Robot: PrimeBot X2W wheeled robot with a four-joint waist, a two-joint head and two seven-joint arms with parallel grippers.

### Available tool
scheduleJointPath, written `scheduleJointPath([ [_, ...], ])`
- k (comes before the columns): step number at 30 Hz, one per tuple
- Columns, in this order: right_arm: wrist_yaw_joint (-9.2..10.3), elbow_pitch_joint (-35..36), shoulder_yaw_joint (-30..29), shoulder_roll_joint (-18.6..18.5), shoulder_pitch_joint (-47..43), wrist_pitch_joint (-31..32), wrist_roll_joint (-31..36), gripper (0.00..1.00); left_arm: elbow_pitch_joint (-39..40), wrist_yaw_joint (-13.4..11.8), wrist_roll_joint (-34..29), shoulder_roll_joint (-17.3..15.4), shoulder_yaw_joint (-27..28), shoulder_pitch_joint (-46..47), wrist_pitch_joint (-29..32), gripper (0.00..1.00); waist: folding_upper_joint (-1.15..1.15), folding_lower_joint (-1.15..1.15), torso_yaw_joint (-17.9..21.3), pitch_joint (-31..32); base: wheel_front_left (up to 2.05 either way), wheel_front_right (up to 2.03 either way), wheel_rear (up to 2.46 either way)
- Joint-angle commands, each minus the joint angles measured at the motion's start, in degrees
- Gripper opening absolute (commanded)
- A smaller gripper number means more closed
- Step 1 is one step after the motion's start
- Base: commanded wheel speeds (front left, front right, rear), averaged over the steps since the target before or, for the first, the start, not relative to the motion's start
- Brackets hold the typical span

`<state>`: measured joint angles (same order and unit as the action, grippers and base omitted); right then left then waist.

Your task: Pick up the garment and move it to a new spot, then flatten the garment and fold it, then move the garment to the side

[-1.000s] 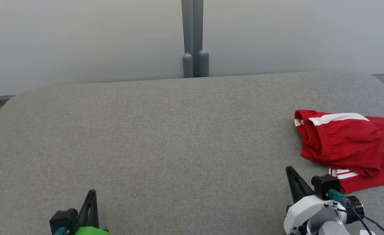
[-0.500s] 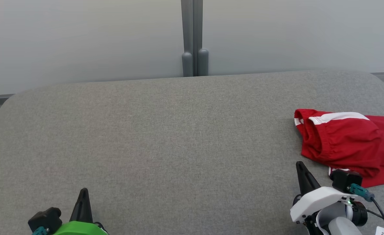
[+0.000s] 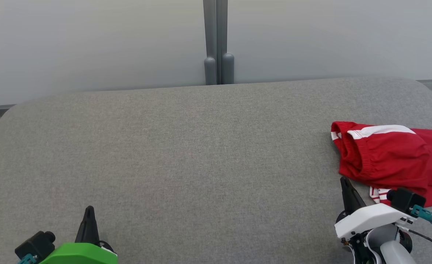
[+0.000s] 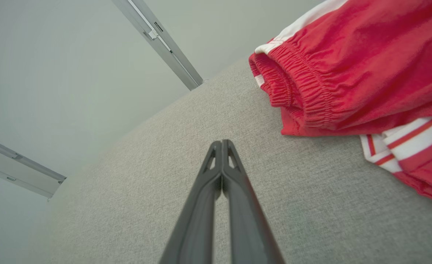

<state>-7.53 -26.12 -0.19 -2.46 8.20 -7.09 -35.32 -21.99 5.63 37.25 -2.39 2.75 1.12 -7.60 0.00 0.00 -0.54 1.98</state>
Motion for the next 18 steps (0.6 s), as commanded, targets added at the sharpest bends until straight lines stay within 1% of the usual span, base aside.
scheduleJointPath([
  [1, 0.02, 1.36, -0.36, -0.26, 0.31, 0.47, -2.01, 0.00, 1.21, 0.43, 2.09, -0.31, 0.30, 1.97, 0.42, 0.00, 0.00, 0.00, 0.00, -0.02, 0.00, 0.00, 0.00],
  [16, 0.03, 3.76, -1.83, -0.33, -0.05, 3.57, -14.30, 0.00, 2.78, 0.77, 13.92, -0.39, 1.02, 2.85, 3.39, 0.00, 0.00, 0.00, 0.09, -0.36, 0.00, 0.00, 0.00],
  [17, 0.03, 4.04, -2.00, -0.34, -0.10, 3.93, -15.78, 0.00, 2.97, 0.82, 15.41, -0.40, 1.11, 2.95, 3.72, 0.00, 0.00, 0.00, 0.10, -0.40, 0.00, 0.00, 0.00],
  [18, 0.03, 4.04, -2.00, -0.34, -0.10, 3.93, -15.78, 0.00, 2.97, 0.82, 15.41, -0.40, 1.11, 2.95, 3.72, 0.00, 0.00, 0.00, 0.10, -0.40, 0.00, 0.00, 0.00],
])
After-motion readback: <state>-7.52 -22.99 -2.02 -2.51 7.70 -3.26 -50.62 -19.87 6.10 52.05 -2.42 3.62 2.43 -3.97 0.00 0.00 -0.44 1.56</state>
